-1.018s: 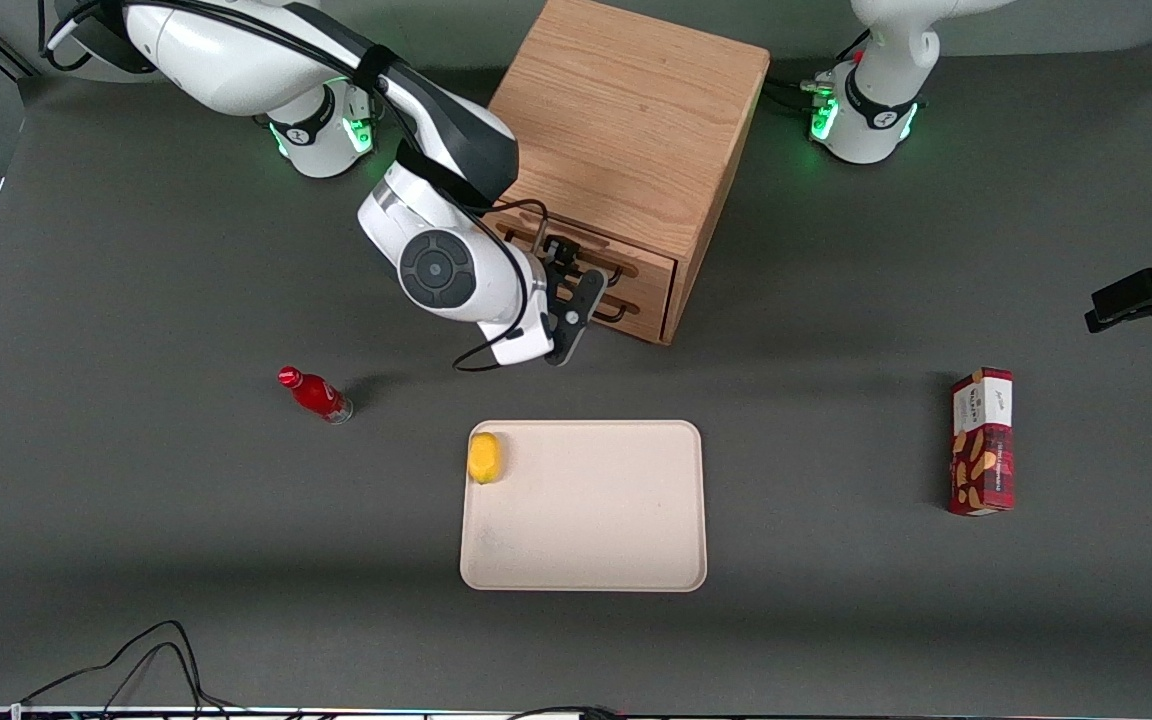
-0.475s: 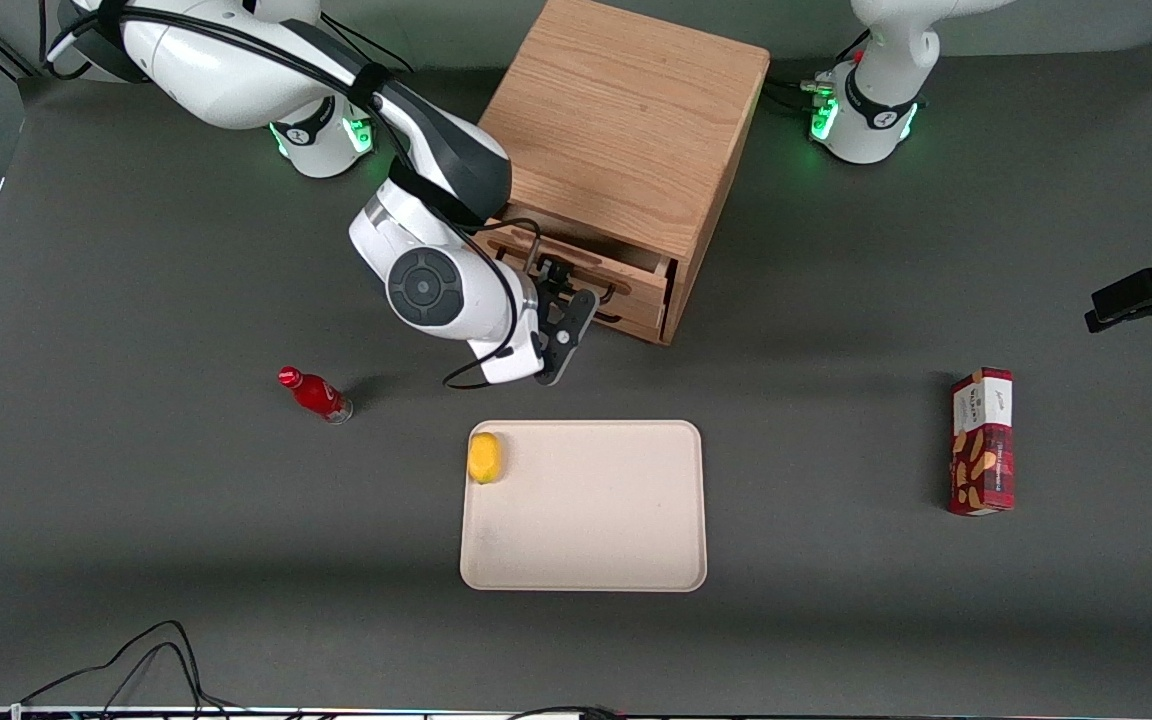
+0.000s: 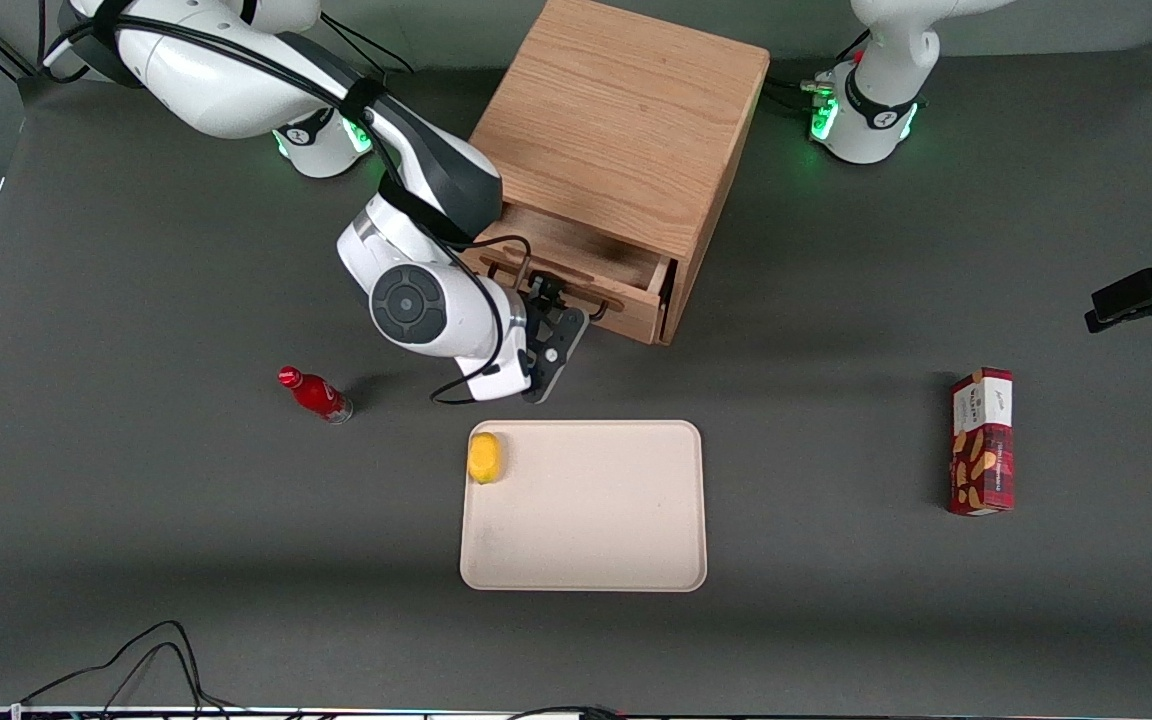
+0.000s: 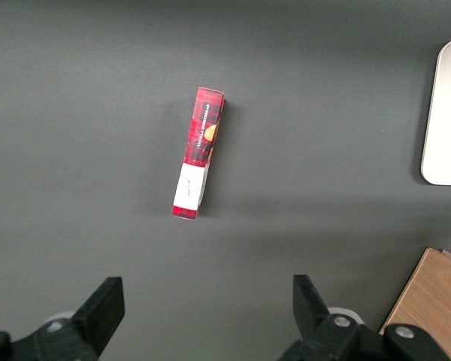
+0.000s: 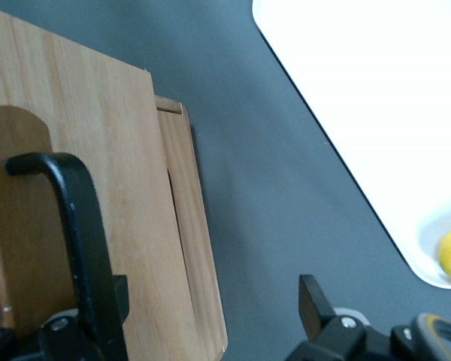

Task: Open upper drawer
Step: 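Pull the upper drawer outward from the cabinet with the right gripper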

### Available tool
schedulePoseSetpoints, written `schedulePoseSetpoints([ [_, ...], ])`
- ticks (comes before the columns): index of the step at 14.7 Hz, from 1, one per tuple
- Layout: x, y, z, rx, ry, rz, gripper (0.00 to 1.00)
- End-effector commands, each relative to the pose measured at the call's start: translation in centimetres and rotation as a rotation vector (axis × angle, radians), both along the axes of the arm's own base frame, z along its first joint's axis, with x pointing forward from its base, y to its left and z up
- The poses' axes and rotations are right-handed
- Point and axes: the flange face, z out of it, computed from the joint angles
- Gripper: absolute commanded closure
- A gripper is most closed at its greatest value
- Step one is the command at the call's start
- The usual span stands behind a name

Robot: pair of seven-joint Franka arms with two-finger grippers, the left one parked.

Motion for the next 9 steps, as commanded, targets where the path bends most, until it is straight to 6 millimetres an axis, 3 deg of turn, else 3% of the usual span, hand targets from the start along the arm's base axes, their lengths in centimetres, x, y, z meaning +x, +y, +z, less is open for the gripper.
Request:
schedulePoseSetpoints([
  [1,1.0,0.1,-0.5,0.007,-0.019,0.023,0.0],
  [9,2.9,-1.7,-0.9,-0.007,-0.033,-0.011,0.0],
])
